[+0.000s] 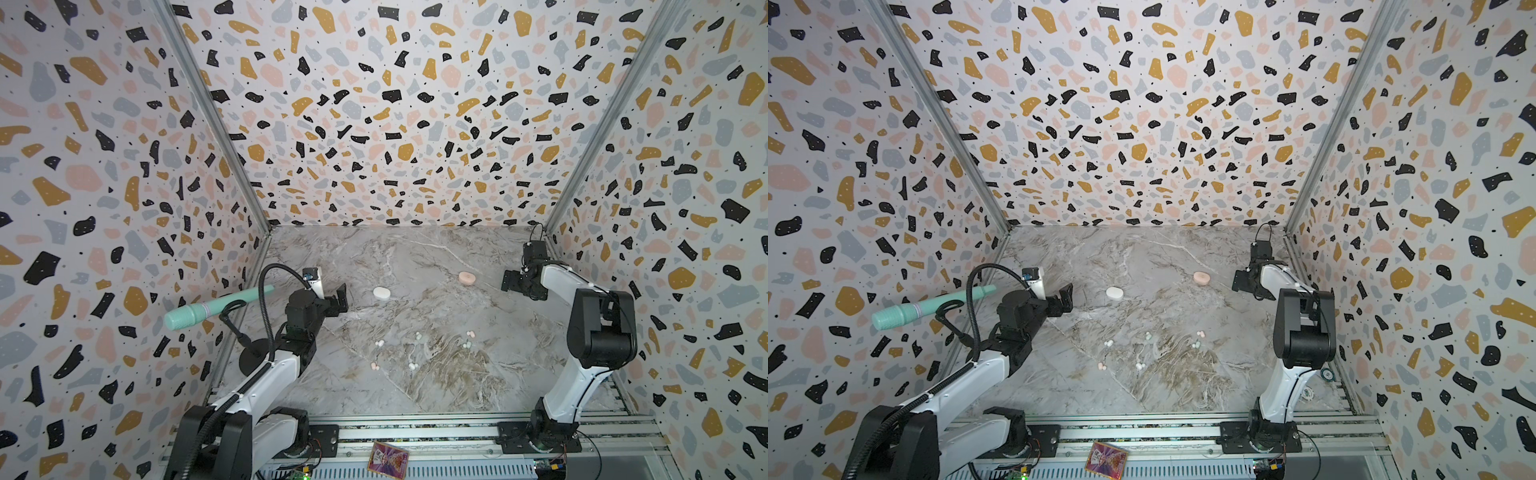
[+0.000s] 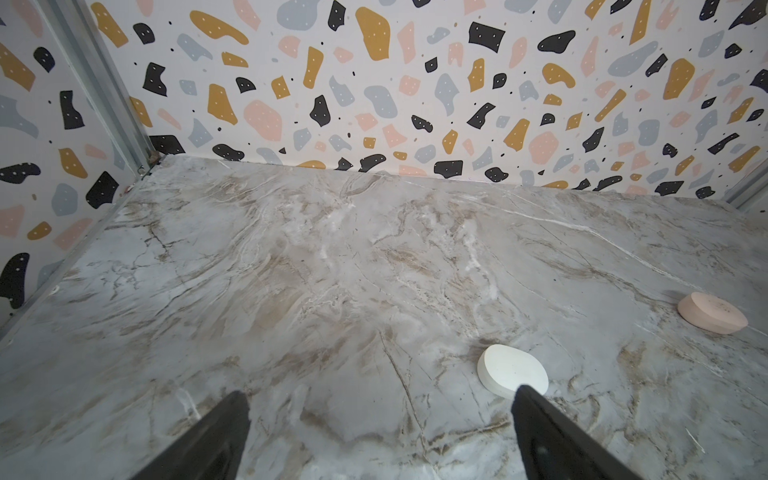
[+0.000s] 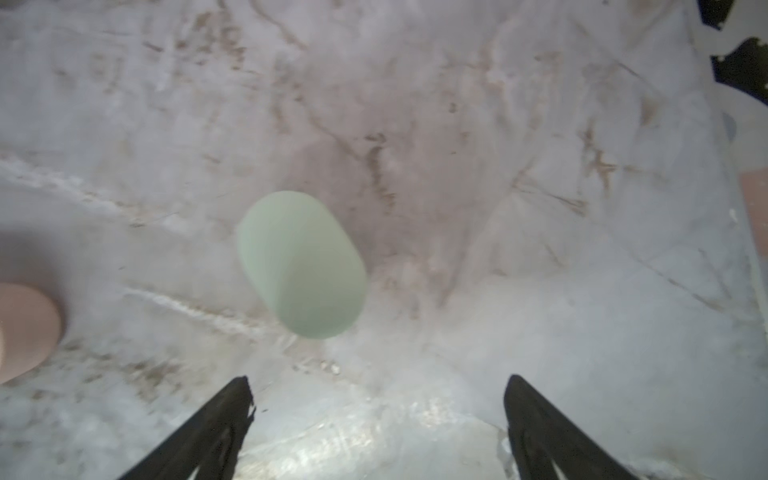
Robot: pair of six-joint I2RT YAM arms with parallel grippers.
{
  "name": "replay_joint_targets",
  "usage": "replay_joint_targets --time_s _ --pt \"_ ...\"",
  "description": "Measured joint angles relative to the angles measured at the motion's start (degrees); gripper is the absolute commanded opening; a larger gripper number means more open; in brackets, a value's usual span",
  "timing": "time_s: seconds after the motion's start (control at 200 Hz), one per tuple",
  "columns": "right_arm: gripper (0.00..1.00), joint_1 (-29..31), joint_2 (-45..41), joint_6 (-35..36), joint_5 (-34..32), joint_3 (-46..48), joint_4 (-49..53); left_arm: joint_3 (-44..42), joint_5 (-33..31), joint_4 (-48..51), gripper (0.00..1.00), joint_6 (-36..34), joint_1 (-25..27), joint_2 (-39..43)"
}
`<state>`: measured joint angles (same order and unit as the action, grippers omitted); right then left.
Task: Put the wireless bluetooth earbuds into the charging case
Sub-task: 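Reach the right gripper down over the mint-green case, then close the right gripper on the mint-green case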
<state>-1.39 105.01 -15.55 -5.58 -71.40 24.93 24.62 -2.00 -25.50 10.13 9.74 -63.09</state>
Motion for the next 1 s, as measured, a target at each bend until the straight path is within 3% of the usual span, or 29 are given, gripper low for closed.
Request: replay_joint_targets --time_s 0.836,1.001 --pt "0.93 -3.93 6.71 1.73 -3.76 -7.52 2.60 0.00 -0.63 0.70 1.00 -0.26 0.59 -0.28" --pt "0.93 -4.02 7.10 1.51 -1.11 -9.75 4.00 0.00 -0.68 0.94 1.00 -0.26 0.61 -0.33"
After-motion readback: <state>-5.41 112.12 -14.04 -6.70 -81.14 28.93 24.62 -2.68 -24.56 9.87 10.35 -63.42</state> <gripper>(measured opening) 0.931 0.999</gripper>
